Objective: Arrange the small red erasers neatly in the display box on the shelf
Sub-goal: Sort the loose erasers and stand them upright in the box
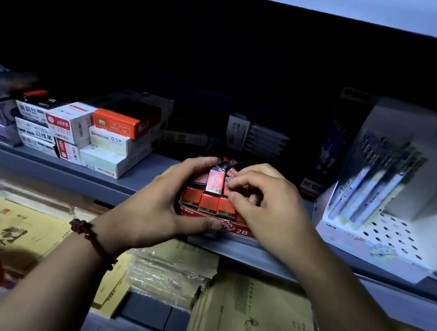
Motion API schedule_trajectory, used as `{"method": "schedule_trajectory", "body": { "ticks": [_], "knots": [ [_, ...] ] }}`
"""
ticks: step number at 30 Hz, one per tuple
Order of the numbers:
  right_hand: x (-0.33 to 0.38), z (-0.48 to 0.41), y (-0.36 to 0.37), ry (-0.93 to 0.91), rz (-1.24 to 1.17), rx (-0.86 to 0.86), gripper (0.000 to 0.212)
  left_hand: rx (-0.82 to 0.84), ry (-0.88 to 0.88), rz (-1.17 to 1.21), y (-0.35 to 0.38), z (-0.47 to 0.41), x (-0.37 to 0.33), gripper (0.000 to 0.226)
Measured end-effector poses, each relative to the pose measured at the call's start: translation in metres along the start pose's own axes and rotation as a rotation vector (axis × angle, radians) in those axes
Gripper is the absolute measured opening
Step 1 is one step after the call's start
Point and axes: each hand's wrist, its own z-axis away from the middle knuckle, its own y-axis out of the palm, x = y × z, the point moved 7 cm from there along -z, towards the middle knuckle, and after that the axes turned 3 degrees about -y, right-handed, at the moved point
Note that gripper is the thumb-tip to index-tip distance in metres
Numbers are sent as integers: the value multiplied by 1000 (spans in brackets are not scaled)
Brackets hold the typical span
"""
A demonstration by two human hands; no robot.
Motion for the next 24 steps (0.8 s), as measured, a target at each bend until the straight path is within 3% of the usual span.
{"method": "schedule_trajectory", "body": {
  "ticks": [4,7,10,14,20,24],
  "knots": [
    [-7,-3,-1,37,-8,-27,17,-34,17,109,1,3,-5,79],
    [-6,-2,5,49,-43,51,24,-34,20,131,1,2,-8,72],
    [-6,-2,6,46,-2,66,15,-34,37,96,3,0,-9,69],
    [-9,-2,0,59,23,-35,11,-129,62,55,3,0,-11,64],
    [-5,0,-15,46,-146,-151,20,-240,154,-24,5,1,-25,38],
    [2,3,-17,124,-413,-100,16,-302,104,69,4,3,-27,32]
  ]
}}
